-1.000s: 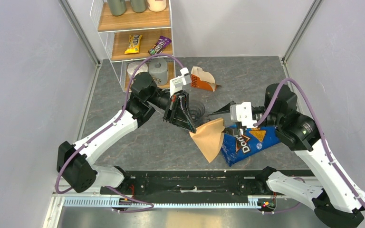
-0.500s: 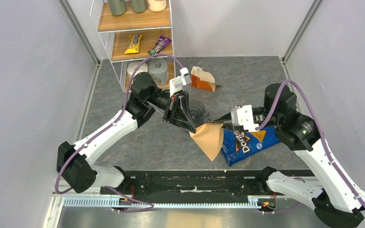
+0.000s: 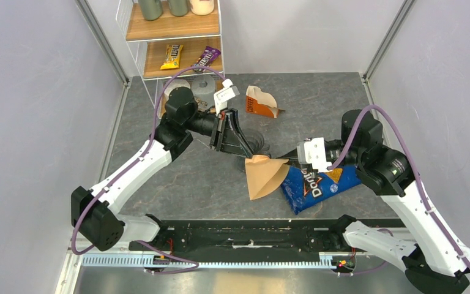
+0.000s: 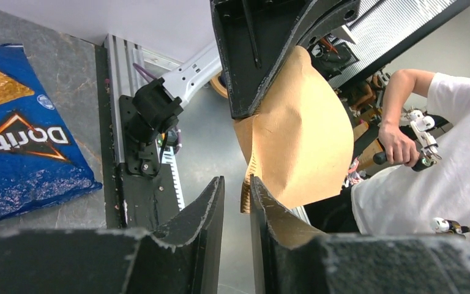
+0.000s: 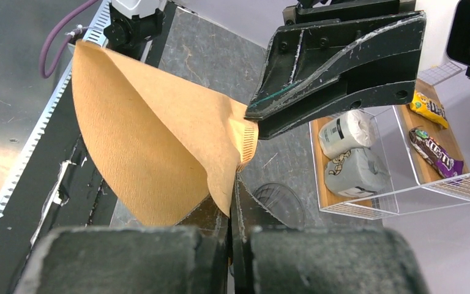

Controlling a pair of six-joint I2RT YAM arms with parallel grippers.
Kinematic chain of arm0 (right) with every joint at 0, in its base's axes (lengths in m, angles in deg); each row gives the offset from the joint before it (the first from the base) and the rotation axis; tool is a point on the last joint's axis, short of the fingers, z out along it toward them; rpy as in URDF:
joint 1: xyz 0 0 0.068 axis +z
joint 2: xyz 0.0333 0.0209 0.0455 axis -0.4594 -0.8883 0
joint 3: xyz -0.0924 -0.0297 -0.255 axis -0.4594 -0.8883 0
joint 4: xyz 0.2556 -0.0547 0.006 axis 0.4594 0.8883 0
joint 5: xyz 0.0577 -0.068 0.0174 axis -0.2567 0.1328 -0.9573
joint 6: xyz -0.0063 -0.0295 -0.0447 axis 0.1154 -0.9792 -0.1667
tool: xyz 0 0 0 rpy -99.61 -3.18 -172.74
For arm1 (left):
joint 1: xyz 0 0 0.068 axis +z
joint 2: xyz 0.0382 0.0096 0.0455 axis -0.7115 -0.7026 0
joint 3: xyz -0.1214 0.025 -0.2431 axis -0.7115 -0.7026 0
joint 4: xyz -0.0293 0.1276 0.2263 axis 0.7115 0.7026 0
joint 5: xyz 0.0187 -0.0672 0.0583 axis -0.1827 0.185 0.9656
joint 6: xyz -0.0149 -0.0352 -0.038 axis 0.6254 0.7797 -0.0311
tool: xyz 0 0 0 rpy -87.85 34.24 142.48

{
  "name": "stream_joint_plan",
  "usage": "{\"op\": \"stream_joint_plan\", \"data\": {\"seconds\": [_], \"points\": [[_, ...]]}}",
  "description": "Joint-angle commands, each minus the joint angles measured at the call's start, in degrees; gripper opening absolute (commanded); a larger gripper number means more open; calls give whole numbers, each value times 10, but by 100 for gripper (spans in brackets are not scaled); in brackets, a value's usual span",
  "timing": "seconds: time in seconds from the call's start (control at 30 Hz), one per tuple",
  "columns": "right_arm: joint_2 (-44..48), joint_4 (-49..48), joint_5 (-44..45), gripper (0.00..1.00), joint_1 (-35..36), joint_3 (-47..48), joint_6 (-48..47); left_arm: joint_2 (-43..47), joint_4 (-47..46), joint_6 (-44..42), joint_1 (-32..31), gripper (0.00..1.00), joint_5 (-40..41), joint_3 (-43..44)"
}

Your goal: Place the coffee filter in the dripper

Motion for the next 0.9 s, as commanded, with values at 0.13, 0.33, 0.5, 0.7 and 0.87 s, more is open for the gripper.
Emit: {"op": "stream_joint_plan", "data": {"seconds": [0.13, 0.33, 0.5, 0.7, 0.87], "points": [[-4, 32, 8, 0, 4, 34, -30, 15, 35, -46, -2, 34, 18, 36], [-19, 45, 15, 0, 3, 47, -40, 17, 61, -63, -13, 39, 26, 47], [-31, 47, 20, 0, 3, 57, -38, 17, 93, -78, -22, 39, 33, 52], [-38, 63, 28, 0, 4, 63, -47, 18, 132, -102, -29, 43, 34, 68], [-42, 63, 34, 0, 4, 65, -44, 10, 346, -264, -44, 42, 92, 117]]}}
